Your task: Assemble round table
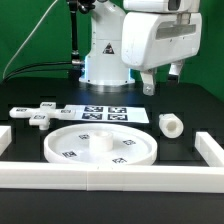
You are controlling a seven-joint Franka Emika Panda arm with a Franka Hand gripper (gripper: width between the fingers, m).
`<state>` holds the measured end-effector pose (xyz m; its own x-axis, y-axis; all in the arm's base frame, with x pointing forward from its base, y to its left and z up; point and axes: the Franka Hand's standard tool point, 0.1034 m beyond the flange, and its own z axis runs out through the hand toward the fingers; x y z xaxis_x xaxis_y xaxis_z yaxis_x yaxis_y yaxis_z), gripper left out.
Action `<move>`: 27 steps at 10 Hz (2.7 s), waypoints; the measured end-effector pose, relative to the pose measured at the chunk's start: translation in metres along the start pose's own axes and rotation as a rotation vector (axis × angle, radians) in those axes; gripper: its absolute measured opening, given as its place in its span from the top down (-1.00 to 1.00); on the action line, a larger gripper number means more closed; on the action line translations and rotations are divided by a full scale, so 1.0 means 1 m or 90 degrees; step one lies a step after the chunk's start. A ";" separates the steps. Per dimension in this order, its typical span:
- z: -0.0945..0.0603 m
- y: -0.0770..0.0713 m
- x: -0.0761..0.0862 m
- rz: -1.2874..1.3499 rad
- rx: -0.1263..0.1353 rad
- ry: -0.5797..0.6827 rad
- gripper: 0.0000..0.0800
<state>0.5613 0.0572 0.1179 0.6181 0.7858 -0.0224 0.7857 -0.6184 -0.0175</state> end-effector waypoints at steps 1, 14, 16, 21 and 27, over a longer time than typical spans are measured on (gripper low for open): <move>0.000 0.000 0.000 0.000 0.000 0.000 -0.62; 0.051 0.039 -0.049 -0.122 -0.024 0.024 -0.62; 0.067 0.056 -0.066 -0.215 -0.072 0.050 -0.62; 0.097 0.054 -0.082 -0.215 -0.052 0.043 -0.62; 0.106 0.051 -0.084 -0.214 -0.042 0.040 -0.29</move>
Offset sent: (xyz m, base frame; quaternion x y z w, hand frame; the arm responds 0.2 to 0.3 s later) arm 0.0000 0.0000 0.0000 0.0000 0.0000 0.0000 1.0000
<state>0.5467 -0.0416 0.0131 0.3239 0.9455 0.0347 0.9442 -0.3253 0.0514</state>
